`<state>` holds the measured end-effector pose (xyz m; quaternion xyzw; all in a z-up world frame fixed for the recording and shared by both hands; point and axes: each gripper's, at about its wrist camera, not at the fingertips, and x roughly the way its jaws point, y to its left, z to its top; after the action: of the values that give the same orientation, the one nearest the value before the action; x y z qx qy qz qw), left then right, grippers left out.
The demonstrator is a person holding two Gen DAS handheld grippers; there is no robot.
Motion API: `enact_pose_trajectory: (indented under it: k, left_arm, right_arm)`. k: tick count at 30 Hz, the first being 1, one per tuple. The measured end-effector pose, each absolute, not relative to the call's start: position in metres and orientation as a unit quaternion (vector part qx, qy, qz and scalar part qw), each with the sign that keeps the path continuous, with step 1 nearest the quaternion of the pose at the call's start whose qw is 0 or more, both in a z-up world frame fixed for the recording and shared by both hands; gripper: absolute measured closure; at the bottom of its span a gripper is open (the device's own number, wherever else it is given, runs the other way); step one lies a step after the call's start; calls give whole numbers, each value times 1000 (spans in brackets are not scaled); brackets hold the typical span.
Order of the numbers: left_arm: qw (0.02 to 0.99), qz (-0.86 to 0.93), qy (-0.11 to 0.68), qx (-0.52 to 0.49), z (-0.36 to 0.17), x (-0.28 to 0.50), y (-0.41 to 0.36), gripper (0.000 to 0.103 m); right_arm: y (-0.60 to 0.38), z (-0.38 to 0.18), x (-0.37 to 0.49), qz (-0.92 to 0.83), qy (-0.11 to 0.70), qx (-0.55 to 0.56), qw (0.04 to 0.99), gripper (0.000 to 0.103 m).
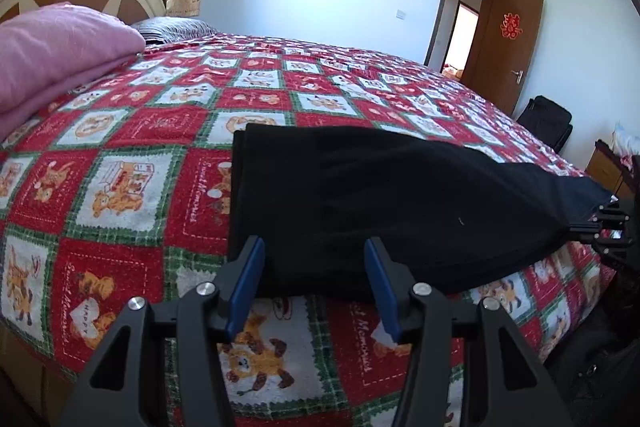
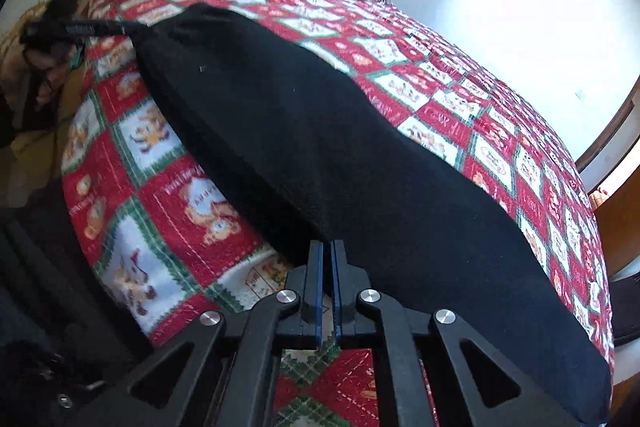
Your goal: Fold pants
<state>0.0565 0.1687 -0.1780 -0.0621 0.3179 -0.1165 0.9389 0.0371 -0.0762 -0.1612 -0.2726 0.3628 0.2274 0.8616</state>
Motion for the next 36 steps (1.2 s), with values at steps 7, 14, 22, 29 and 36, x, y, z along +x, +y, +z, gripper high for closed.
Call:
enact_pose_trajectory:
  k: [7,14,22,29,36]
  left_arm:
    - [939,-143,299,-88,-163,49,172,48]
    - [941,-154,290,-82,-153,51,158,48]
    - [931,-203,300,-51,-160,71,108,43]
    - [915,-215,341,-4,-184,61,89,42]
    - [913,-223,341,-17,-186,58,95,42]
  right_arm:
    - [-81,-161,29,227,368,-271,860,101]
    - [-77,-184,37,225,394,-287,843,100]
    - [-80,-164,47,260,422,-288,820,100]
    - [-92,-115,147,275,442,-44,853,26]
    - [-50,-141,247,256,489,84,830,42]
